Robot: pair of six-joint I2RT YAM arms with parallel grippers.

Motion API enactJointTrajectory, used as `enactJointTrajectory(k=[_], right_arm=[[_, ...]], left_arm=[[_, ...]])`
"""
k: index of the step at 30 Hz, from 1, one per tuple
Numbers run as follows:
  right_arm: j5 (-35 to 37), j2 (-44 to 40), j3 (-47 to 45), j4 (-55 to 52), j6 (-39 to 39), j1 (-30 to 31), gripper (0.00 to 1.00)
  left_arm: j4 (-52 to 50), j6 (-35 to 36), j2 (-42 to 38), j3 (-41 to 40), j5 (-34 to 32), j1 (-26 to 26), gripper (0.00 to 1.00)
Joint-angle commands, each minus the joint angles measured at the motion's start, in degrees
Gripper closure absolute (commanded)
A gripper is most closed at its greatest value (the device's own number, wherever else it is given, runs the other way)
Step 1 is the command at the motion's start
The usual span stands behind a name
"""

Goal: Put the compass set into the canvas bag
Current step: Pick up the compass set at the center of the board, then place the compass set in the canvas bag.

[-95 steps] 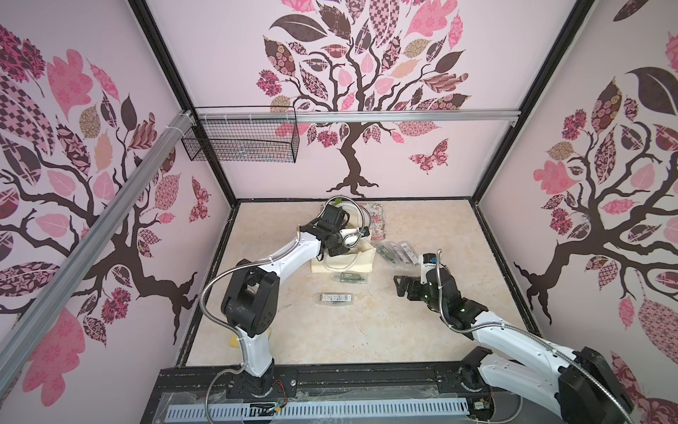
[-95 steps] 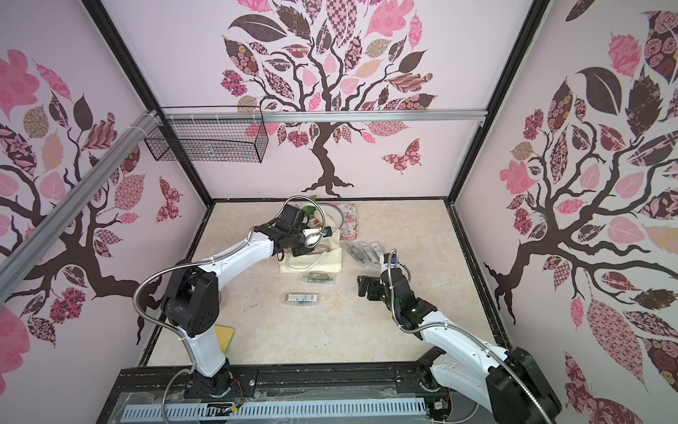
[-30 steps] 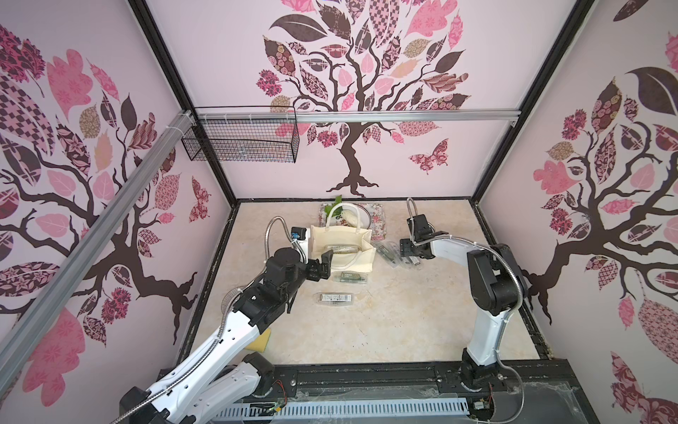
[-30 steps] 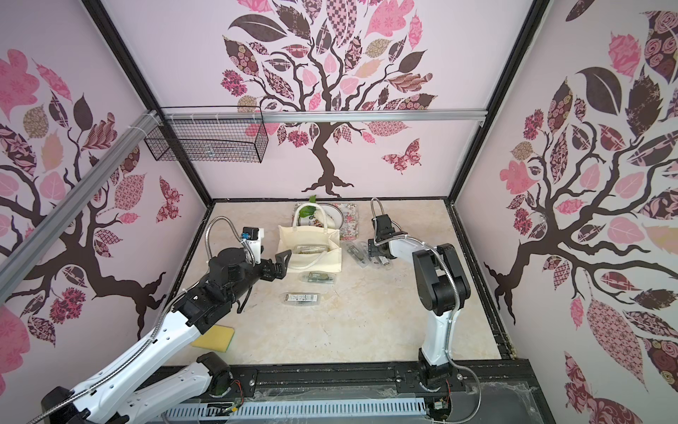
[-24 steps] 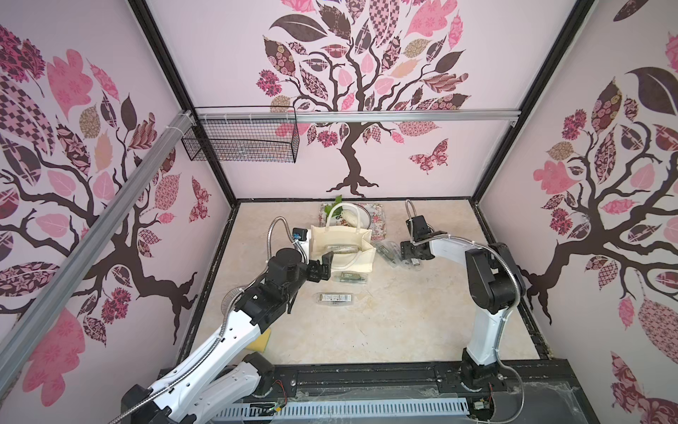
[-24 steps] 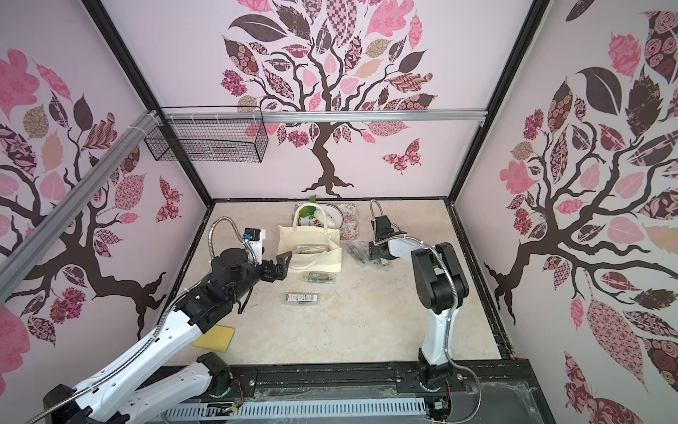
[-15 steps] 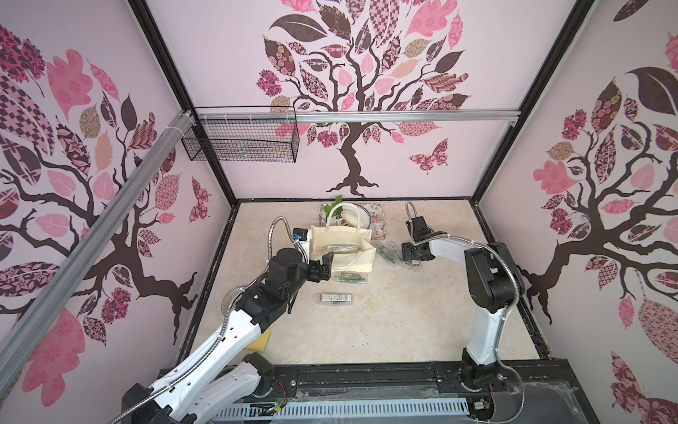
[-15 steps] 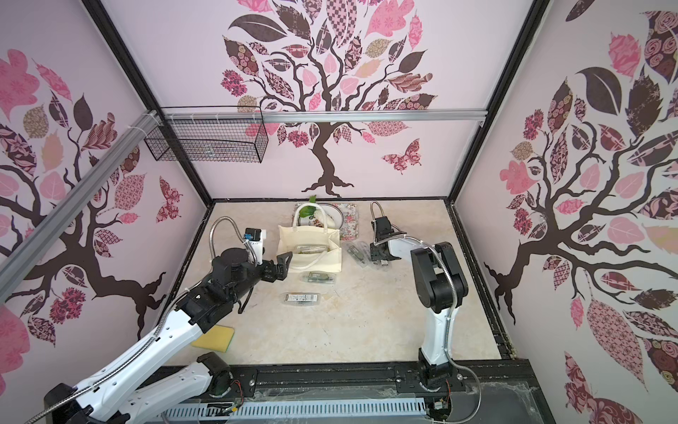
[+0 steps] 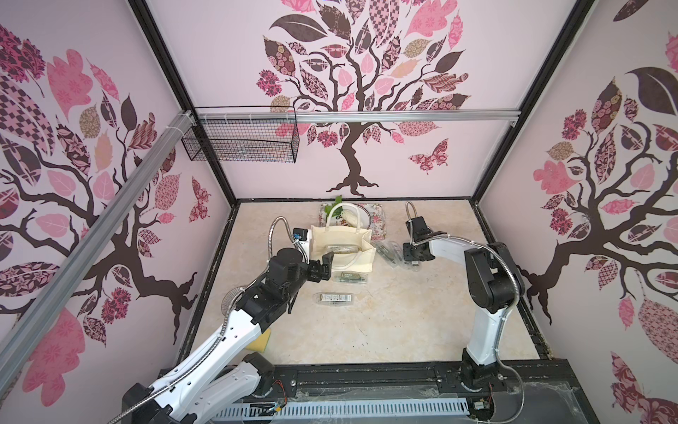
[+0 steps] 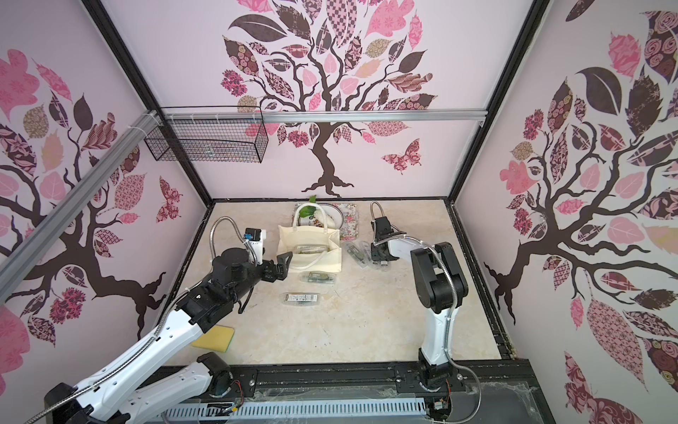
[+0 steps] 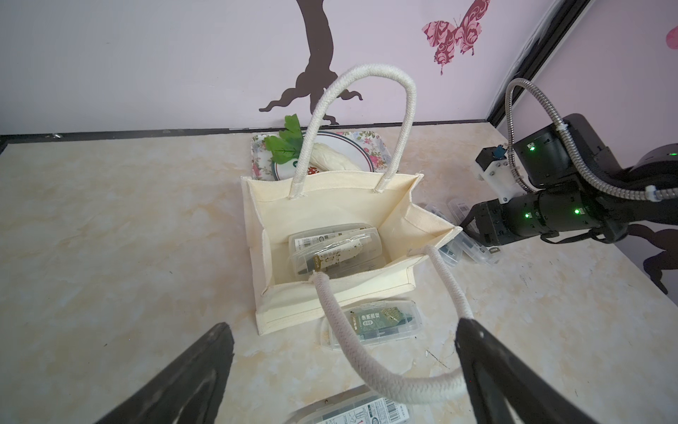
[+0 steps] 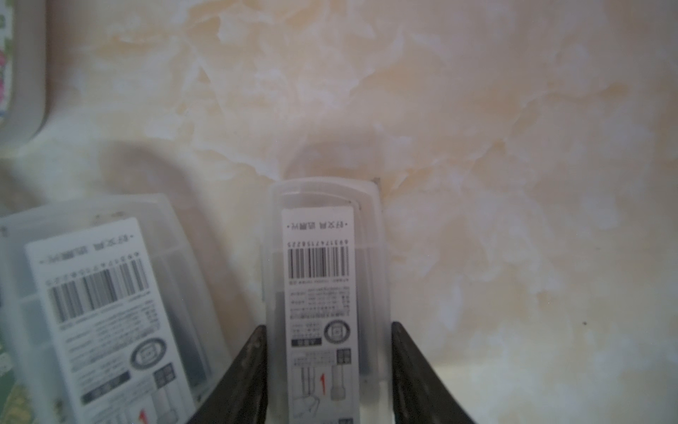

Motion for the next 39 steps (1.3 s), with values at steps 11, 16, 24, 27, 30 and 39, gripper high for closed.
enactJointTrajectory(k=[11, 16, 24, 27, 30, 39], right_arm=[[-1.26, -10.03, -0.6, -1.97, -2.56, -0.35, 0.68], [-7.16, -17.56, -2.31, 1.52, -4.59, -0.24, 0.67], [-21.88, -27.94, -5.62, 11.08, -8.31, 2.42, 0.67], [-25.76, -30.1, -5.21, 13.35, -12.21, 4.92, 0.67], [-25.81, -30.65, -3.87, 14.9, -17.68, 8.48, 0.66], [-35.2, -23.66, 3.28, 15.73, -26.41, 14.03, 0.66]], left_arm=[[0.13, -1.06, -1.7, -0.64, -1.76, -0.08, 0.03], [-0.31, -1.3, -2.27, -0.85, -2.87, -0.13, 0.03], [-0.89, -1.41, -3.87, -1.13, -4.44, -0.06, 0.03], [-0.91, -1.84, -4.81, -1.76, -5.61, -0.15, 0.03], [-0.91, -2.87, -5.4, -2.12, -6.4, -0.08, 0.03], [-2.31, -4.76, -5.73, -1.68, -6.4, -0.1, 0.03]])
